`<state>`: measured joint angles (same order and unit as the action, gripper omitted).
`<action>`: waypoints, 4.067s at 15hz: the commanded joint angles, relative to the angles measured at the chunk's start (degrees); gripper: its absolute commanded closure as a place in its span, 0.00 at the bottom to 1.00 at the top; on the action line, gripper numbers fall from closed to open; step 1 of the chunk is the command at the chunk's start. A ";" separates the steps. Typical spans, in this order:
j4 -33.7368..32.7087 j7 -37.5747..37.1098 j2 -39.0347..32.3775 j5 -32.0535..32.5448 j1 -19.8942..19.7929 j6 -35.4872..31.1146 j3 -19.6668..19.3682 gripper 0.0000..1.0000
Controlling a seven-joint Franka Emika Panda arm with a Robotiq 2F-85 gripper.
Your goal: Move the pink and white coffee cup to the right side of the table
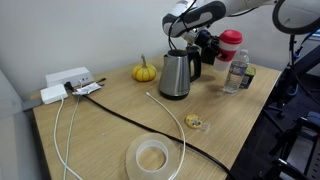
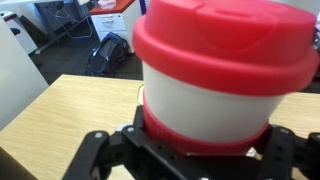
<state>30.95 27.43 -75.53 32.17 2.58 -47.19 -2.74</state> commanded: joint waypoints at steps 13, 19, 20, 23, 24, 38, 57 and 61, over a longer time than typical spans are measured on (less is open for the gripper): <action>-1.26 -0.53 -0.89 -0.73 0.48 -0.58 0.51 0.33; -2.11 -0.39 -3.08 -1.73 1.02 -1.52 2.18 0.33; -2.18 -0.35 -3.40 -2.04 1.03 -1.44 2.54 0.33; -2.47 -0.26 -4.24 -3.35 0.89 -1.51 3.53 0.33; -2.49 -0.26 -4.33 -3.55 0.90 -1.57 3.60 0.33; -6.39 1.23 -8.43 -6.55 3.02 -0.22 -1.43 0.33; -8.23 3.66 -8.87 -6.79 3.07 -0.49 -2.54 0.00; -8.30 5.36 -8.79 -6.78 3.24 -0.67 -2.49 0.00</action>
<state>25.02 30.58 -83.03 26.54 5.63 -47.50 -4.06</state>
